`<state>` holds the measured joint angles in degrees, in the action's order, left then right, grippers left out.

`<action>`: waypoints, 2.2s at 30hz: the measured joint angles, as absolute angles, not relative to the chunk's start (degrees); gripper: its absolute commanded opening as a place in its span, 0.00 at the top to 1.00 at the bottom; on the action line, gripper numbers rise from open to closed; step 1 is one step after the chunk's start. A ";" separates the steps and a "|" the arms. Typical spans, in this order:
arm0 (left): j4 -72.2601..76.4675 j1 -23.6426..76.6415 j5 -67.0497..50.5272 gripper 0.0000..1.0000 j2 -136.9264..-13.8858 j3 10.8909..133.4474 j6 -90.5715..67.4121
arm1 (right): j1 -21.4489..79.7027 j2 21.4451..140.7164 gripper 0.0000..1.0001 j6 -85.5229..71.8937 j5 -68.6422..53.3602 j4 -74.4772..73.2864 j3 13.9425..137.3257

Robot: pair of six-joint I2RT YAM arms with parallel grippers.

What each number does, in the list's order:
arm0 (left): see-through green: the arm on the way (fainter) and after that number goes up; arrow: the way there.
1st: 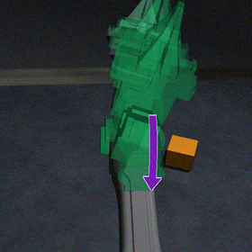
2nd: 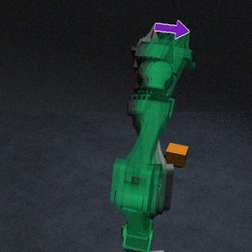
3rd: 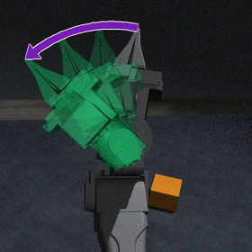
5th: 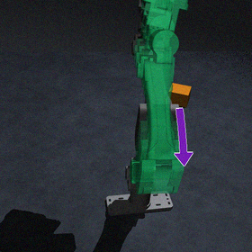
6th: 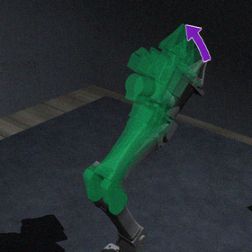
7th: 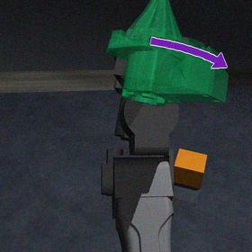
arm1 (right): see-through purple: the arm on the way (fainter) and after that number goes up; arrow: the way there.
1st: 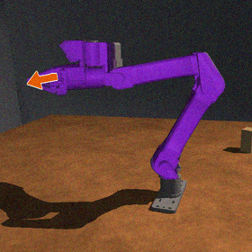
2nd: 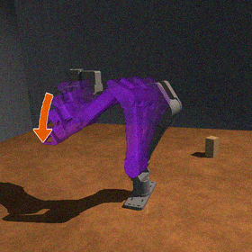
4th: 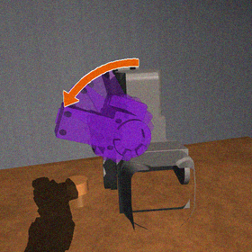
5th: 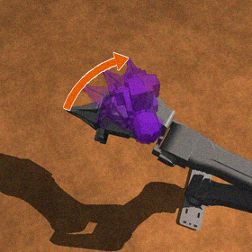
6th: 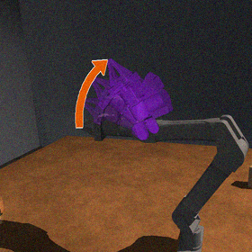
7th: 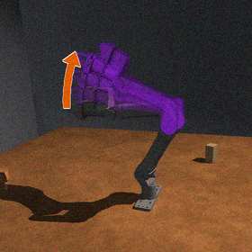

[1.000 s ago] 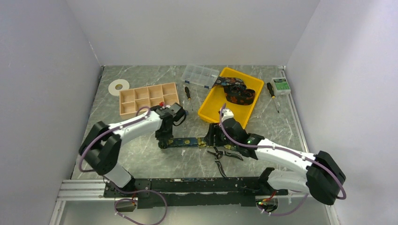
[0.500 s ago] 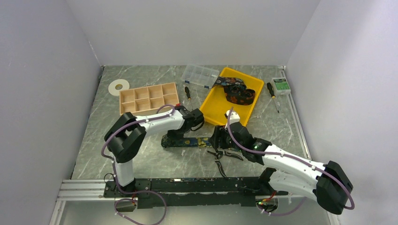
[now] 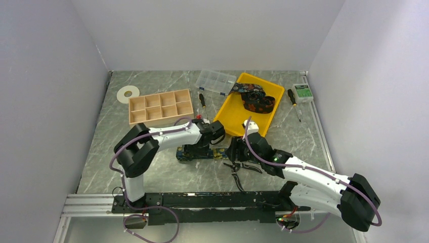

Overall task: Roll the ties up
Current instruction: Roll the tie at the center of the board.

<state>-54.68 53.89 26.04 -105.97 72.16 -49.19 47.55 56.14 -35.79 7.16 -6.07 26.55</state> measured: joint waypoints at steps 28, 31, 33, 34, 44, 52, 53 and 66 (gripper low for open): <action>-24.67 22.15 4.51 0.08 -45.50 31.09 -47.33 | 54.00 80.20 0.36 -38.33 -3.73 1.96 42.37; -20.05 16.88 -1.54 0.08 -44.49 25.45 -48.97 | 55.92 87.05 0.37 -38.59 -3.55 2.02 49.08; -17.28 14.02 -5.39 0.08 -45.91 22.44 -50.11 | 56.66 91.39 0.37 -38.61 -3.36 1.74 53.36; -16.49 13.04 -6.79 0.08 -46.61 21.54 -50.52 | 56.82 93.14 0.37 -38.61 -3.18 1.56 54.96; -10.00 11.20 -15.00 0.08 -49.30 20.23 -51.31 | 56.84 102.08 0.40 -38.89 -1.50 -1.91 59.42; -7.84 11.18 -18.02 0.13 -52.12 20.12 -50.76 | 55.88 102.50 0.42 -39.68 -1.02 -1.76 57.54; -7.22 11.18 -18.48 0.14 -52.42 20.05 -50.65 | 55.53 102.43 0.42 -39.81 -1.04 -1.43 56.80; -0.27 15.33 -24.16 0.16 -61.87 20.03 -48.21 | 54.11 99.81 0.43 -41.08 -1.34 4.80 50.87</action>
<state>-0.27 15.33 -24.16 -61.87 20.03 -48.21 54.11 99.81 -41.08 -1.34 4.80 50.87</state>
